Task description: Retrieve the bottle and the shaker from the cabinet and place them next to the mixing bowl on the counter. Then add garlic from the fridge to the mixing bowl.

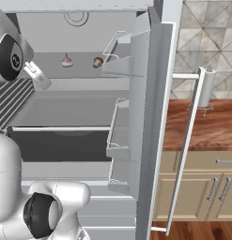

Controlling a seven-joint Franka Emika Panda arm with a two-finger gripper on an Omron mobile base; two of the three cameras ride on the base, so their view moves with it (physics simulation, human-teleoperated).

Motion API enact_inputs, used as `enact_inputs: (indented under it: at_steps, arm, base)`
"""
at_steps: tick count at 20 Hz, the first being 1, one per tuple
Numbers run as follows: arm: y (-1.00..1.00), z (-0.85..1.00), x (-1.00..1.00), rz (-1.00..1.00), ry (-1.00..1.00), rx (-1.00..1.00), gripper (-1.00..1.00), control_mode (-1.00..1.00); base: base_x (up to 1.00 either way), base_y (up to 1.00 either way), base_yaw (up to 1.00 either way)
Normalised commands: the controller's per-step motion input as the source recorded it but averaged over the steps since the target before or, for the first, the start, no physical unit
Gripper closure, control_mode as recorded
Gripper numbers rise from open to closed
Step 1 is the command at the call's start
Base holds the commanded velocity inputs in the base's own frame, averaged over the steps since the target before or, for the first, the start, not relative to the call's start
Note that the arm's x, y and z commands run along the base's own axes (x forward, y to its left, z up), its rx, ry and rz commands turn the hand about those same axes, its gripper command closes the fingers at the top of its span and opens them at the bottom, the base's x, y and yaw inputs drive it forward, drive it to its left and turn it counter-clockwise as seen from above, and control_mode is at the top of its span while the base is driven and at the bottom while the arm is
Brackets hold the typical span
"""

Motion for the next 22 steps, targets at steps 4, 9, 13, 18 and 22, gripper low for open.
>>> enact_inputs:
  at_steps: [4,9,13,18,22]
  arm:
    - [0.02,0.0,0.11,0.29,-0.2,-0.18,-1.0,-1.0]
    - [0.16,0.0,0.14,0.29,-0.11,-0.28,-1.0,-1.0]
    - [0.3,0.0,0.18,0.2,-0.06,-0.34,-1.0,-1.0]
    - [0.07,0.0,0.16,0.12,-0.04,-0.24,-1.0,-1.0]
    - [0.0,0.0,0.19,0.0,-0.05,-0.04,-1.0,-1.0]
  base:
    - [0.0,0.0,0.0]
    - [0.0,0.0,0.0]
    - [0.0,0.0,0.0]
    - [0.0,0.0,0.0]
    - [0.0,0.0,0.0]
